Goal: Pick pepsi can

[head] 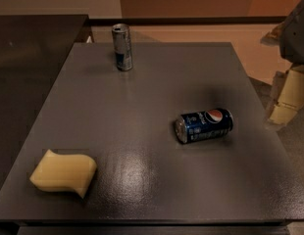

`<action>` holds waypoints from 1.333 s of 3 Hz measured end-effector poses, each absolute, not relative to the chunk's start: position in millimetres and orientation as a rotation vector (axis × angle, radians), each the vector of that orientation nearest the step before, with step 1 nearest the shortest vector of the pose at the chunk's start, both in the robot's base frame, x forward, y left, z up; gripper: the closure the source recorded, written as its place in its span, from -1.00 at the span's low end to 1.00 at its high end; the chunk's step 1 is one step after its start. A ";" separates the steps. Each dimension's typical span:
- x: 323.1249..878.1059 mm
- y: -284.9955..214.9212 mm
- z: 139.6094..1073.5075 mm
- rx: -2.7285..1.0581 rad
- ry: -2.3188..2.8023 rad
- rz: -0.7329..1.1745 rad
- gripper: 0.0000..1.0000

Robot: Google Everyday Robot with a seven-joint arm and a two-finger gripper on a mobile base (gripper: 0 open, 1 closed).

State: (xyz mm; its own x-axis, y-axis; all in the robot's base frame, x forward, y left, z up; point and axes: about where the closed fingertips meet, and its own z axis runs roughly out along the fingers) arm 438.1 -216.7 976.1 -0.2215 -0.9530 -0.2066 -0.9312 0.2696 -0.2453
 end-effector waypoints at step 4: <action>454.2 -157.0 904.0 -2.100 2.058 0.015 -1.00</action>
Offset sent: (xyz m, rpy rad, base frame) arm 0.0127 0.0414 -0.0386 -0.0048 0.1082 0.2003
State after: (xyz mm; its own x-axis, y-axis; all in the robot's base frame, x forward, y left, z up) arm 454.2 -157.0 904.0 0.0300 -0.9887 -0.1467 -0.9907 -0.0100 -0.1355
